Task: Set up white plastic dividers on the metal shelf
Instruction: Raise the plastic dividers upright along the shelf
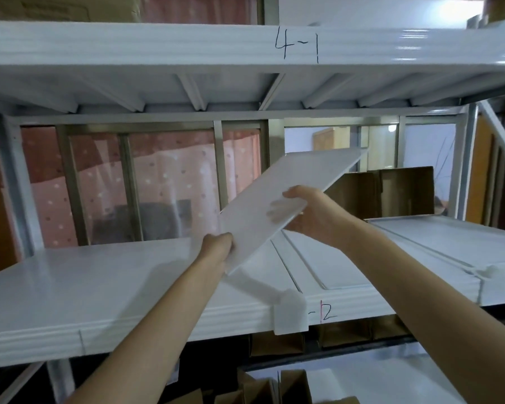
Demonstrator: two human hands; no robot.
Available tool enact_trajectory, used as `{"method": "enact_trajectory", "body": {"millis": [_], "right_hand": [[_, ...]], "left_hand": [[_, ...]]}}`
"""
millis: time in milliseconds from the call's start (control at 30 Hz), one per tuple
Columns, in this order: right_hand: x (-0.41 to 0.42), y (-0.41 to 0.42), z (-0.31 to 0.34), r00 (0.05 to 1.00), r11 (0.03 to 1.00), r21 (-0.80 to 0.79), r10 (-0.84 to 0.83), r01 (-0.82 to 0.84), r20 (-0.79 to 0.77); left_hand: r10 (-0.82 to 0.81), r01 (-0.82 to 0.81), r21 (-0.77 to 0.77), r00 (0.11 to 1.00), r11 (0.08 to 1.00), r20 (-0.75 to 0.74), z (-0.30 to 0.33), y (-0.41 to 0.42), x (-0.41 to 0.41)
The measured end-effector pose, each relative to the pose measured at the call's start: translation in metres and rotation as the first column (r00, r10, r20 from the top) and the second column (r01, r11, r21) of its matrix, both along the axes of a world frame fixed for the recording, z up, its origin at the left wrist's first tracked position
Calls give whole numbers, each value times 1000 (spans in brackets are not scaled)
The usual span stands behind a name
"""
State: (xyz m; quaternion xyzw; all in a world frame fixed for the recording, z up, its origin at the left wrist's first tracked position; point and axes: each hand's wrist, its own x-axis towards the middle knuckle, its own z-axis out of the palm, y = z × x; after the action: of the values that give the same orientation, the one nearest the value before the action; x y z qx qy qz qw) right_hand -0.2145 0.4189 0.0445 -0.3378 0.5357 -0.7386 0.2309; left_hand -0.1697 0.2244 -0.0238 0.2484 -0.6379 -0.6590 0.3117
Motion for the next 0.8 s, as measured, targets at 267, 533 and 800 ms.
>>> {"method": "enact_trajectory", "body": {"millis": [267,533,800], "right_hand": [[8,16,-26,992,985,139,113,-104,-60],[-10,43,-30,995,992,124,-5,17,-96],[-12,24,-31,975,963,241,-68,119,-211]], "left_hand": [[-180,175,103,982,979,48,-14,57,-15],[-330,443,-612,896,655,297,-18,73,33],[-278,453,-786,889,421,364,-18,70,39]]}}
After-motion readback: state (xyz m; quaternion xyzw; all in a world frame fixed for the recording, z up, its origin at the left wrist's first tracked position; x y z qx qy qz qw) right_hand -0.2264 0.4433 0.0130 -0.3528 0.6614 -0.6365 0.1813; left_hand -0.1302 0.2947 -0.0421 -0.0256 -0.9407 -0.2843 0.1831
